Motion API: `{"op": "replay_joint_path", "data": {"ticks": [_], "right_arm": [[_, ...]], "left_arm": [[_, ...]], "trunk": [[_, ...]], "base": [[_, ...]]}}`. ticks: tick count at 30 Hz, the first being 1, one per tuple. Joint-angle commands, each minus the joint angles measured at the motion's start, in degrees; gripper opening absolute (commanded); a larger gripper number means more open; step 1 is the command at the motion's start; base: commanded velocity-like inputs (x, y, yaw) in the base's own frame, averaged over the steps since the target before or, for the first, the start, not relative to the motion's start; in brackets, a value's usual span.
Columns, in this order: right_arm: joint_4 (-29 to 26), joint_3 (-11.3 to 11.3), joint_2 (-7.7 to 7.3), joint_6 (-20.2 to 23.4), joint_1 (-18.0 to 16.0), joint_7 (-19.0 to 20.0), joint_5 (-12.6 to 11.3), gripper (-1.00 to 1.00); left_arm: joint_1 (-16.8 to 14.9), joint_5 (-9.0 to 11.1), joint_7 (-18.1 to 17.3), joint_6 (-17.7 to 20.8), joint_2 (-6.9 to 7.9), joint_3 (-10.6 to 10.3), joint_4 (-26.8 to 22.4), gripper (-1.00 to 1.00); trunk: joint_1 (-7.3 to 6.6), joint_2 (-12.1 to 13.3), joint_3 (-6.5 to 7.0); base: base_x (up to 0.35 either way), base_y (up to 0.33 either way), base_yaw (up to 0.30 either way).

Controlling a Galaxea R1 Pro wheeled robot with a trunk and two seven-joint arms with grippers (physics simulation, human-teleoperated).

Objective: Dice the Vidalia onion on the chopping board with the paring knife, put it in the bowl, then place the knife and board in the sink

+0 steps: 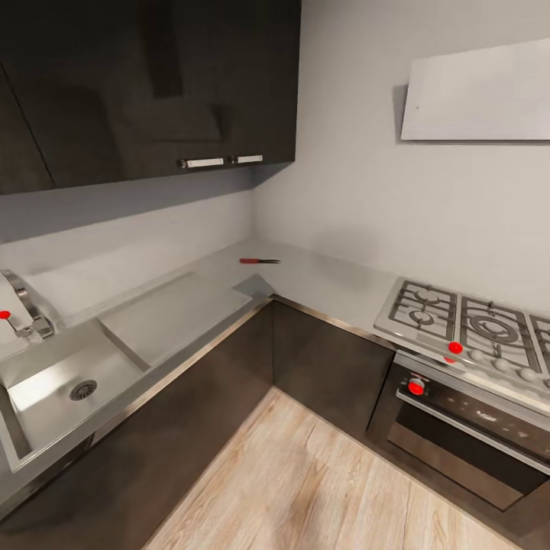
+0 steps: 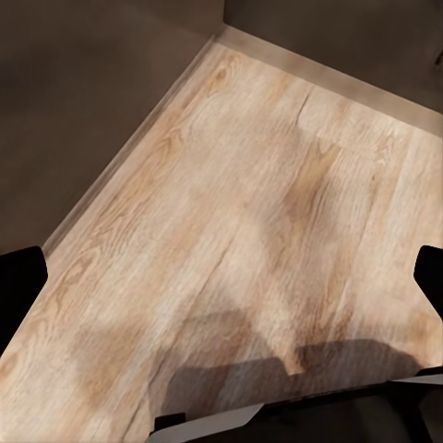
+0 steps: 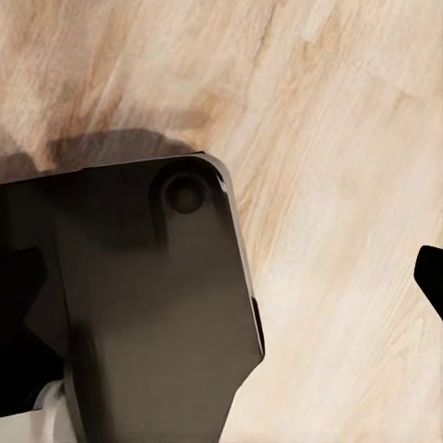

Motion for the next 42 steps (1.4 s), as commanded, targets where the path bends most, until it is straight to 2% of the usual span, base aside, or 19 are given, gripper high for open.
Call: {"op": "replay_joint_path", "data": {"ticks": [1, 12, 15, 18, 19, 21, 22, 25, 28, 34, 42], "right_arm": [[-0.07, -0.26, 0.05, -0.03, 0.02, -0.19, 0.56, 1.0], [-0.06, -0.26, 0.08, -0.04, 0.01, -0.19, 0.57, 1.0], [-0.06, -0.26, 0.08, -0.04, 0.01, -0.19, 0.57, 1.0], [-0.06, -0.26, 0.08, -0.04, 0.01, -0.19, 0.57, 1.0], [-0.06, -0.26, 0.08, -0.04, 0.01, -0.19, 0.57, 1.0], [-0.06, -0.26, 0.08, -0.03, 0.01, -0.19, 0.57, 1.0], [-0.06, -0.26, 0.08, -0.03, 0.01, -0.19, 0.57, 1.0], [-0.06, -0.26, 0.08, -0.03, 0.02, -0.19, 0.57, 1.0], [-0.06, -0.26, 0.08, -0.02, 0.02, -0.19, 0.57, 1.0], [-0.06, -0.26, 0.08, -0.04, 0.02, -0.19, 0.57, 1.0], [-0.06, -0.26, 0.08, -0.04, 0.02, -0.19, 0.57, 1.0]], "left_arm": [[0.0, 0.42, -0.25, -0.04, 0.04, -0.08, -0.06, 1.0], [-0.02, 0.45, -0.24, -0.03, 0.19, -0.08, 0.16, 1.0], [0.0, 0.4, -0.2, -0.03, -0.4, -0.1, 0.35, 1.0], [0.0, 0.31, -0.23, -0.04, -2.23, 0.09, 0.45, 1.0], [0.0, 0.24, -0.24, -0.04, -3.42, 0.62, 0.48, 1.0], [0.0, 0.08, -0.29, -0.04, -5.43, 2.6, 0.5, 1.0], [0.0, -0.03, -0.31, -0.04, -6.87, 4.54, 0.49, 1.0], [0.02, -0.23, -0.35, -0.06, -9.5, 8.84, 0.46, 1.0], [0.06, -0.32, -0.4, -0.39, -10.6, 10.35, 0.56, 1.0], [0.09, -0.42, -0.31, -1.67, -12.76, 11.65, 2.21, 1.0], [0.09, -0.43, 2.37, -2.51, -13.16, 12.84, 3.19, 1.0]], "trunk": [[0.04, -0.11, -0.09], [0.04, -0.11, -0.09], [0.04, -0.11, -0.09], [0.04, -0.11, -0.09], [0.04, -0.11, -0.09], [0.04, -0.11, -0.09], [0.04, -0.11, -0.09], [0.04, -0.11, -0.09], [0.04, -0.11, -0.09], [0.04, -0.11, -0.09], [0.04, -0.11, -0.09]], "base": [[0.0, 0.0, 0.0], [0.0, 0.0, 0.0], [0.0, 0.0, 0.0], [0.0, 0.0, 0.0], [0.0, 0.0, 0.0], [0.0, 0.0, 0.0], [0.0, 0.0, 0.0], [0.0, 0.0, 0.0], [0.0, 0.0, 0.0], [0.0, 0.0, 0.0], [0.0, 0.0, 0.0]]}}
